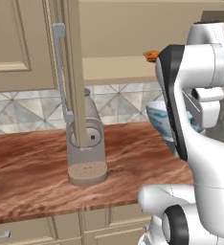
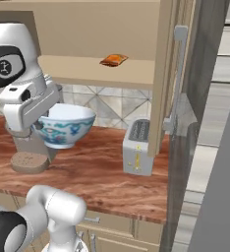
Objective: Pick the mug and place it in the sink. Pick the bowl and place it in the open cabinet and then close the cabinet.
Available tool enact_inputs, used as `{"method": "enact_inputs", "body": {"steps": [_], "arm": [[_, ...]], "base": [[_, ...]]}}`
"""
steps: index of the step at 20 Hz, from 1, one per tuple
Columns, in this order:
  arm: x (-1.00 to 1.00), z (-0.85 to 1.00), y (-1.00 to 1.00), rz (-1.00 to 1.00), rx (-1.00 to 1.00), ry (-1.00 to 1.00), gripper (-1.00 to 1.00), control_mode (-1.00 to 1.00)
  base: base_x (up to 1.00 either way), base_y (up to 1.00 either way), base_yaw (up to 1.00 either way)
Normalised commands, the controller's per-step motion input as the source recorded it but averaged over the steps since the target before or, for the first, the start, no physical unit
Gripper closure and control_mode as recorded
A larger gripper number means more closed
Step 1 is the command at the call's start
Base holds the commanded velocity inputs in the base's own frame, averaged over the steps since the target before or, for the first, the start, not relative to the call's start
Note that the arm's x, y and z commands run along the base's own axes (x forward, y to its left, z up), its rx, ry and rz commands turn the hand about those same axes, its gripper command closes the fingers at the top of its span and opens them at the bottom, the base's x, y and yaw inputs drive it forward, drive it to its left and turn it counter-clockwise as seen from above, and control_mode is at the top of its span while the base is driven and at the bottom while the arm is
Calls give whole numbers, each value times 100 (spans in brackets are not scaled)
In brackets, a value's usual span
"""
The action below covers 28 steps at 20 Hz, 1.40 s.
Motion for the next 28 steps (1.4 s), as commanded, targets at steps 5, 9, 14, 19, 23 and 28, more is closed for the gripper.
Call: {"method": "enact_inputs", "body": {"steps": [5,9,14,19,23,28], "arm": [[0,0,0,0,0,0,100,100],[0,0,0,0,0,0,100,100],[0,0,0,0,0,0,100,100],[0,0,0,0,0,0,100,100],[0,0,0,0,0,0,100,100],[0,0,0,0,0,0,100,100]], "base": [[4,-18,1],[0,-18,13],[15,-20,19],[44,-28,4],[55,-9,-13],[41,-1,-27]]}}
